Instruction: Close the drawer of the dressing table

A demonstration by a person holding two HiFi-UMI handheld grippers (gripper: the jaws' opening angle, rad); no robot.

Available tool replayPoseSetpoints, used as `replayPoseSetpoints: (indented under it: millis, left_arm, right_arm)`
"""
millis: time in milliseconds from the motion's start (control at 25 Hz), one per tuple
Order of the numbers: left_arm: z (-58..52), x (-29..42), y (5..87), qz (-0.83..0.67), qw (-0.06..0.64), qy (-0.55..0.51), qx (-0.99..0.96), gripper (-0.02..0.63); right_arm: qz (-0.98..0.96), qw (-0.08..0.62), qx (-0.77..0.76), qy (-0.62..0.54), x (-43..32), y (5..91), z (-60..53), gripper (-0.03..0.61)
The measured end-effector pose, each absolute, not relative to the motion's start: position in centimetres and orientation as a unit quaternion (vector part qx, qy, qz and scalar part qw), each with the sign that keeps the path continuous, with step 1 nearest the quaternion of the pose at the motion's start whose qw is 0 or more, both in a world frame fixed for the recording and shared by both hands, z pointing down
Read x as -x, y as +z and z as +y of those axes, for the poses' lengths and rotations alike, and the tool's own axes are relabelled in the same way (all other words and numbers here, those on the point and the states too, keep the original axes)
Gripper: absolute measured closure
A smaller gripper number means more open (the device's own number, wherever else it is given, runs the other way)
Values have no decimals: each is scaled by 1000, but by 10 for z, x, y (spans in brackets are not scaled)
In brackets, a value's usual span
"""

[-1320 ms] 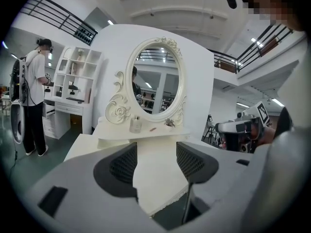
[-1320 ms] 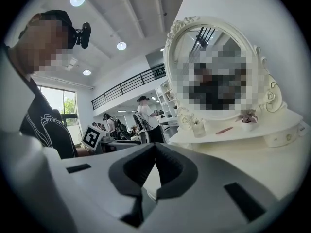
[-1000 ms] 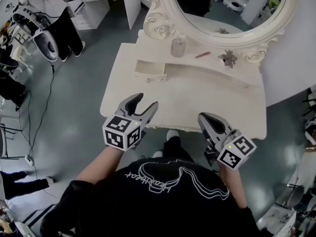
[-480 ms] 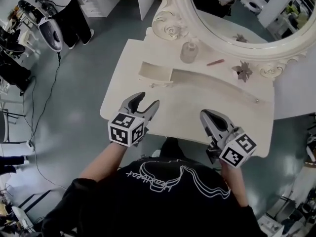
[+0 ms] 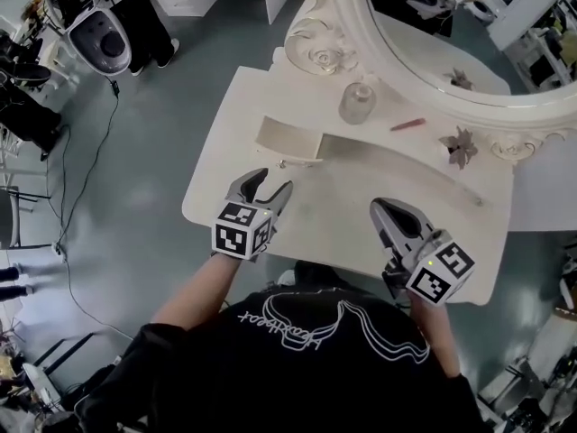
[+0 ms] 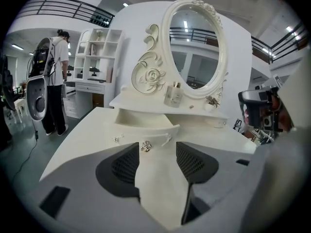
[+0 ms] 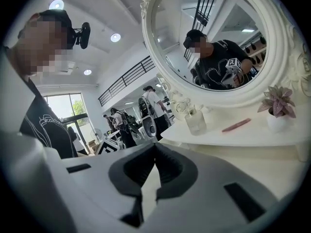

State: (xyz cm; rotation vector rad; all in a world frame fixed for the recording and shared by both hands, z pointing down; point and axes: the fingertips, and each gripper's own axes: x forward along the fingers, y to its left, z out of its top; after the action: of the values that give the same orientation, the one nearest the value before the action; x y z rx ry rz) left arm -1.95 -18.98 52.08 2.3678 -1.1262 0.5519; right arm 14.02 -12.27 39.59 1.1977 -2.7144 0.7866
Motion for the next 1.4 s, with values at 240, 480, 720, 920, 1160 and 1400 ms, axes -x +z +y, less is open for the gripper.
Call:
replayPoseSetpoints:
  millis: [240, 480, 720, 920, 1160, 1400]
  left_arm:
    - [-205, 17, 541, -414, 233, 222, -852, 376]
    - [-216, 13, 555, -418, 243, 227, -846, 379]
    - [-223, 12, 560, -425, 244, 235, -839, 418]
    - [-222, 16, 562, -432, 246, 235, -835, 486]
    - [-222, 13, 565, -424, 252, 229, -839, 515]
    - [-223, 13, 564, -416, 252, 226, -844, 518]
  right_arm:
    - [-881, 41, -388, 266, -147, 403, -137, 575]
    - [-878, 47, -384, 282, -148, 417, -144, 575]
    - [-879, 35, -377, 290, -145, 417, -152, 575]
    - [-879, 35, -372, 296, -140, 422, -155, 575]
    - [-879, 39, -368, 300, -134, 427, -158, 575]
    - [-877, 39, -368, 308, -132, 430, -160, 575]
